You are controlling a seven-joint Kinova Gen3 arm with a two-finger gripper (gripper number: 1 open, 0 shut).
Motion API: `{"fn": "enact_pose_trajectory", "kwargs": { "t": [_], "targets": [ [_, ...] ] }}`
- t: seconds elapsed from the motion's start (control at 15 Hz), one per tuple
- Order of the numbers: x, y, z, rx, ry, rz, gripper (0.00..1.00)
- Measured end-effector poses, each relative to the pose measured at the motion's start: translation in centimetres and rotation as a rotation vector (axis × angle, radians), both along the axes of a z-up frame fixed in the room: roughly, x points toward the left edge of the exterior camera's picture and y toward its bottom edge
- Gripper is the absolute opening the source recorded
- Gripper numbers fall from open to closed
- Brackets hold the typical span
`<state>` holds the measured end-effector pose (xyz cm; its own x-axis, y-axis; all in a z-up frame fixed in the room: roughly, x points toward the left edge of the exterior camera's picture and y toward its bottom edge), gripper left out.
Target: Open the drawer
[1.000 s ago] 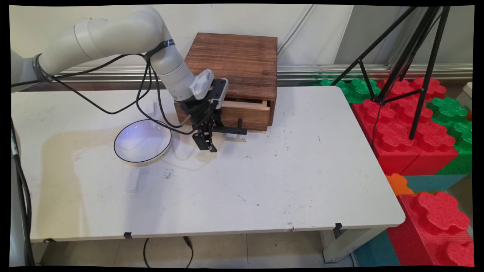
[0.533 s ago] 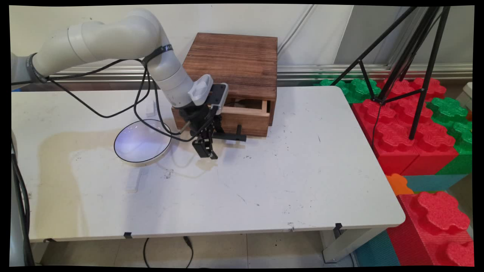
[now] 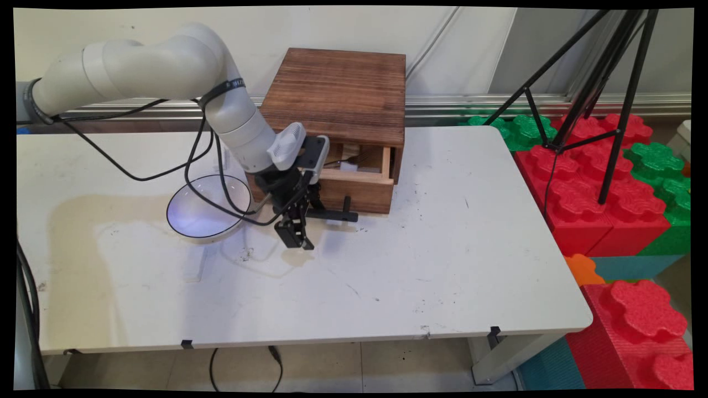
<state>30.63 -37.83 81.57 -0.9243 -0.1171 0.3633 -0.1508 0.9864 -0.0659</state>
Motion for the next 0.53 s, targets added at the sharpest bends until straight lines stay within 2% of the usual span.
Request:
{"fn": "enact_pose_trajectory", "kwargs": {
  "t": [0.53],
  "targets": [
    [-0.6, 3.4, 0.1, 0.023, 0.012, -0.007, 1.0]
  ]
}}
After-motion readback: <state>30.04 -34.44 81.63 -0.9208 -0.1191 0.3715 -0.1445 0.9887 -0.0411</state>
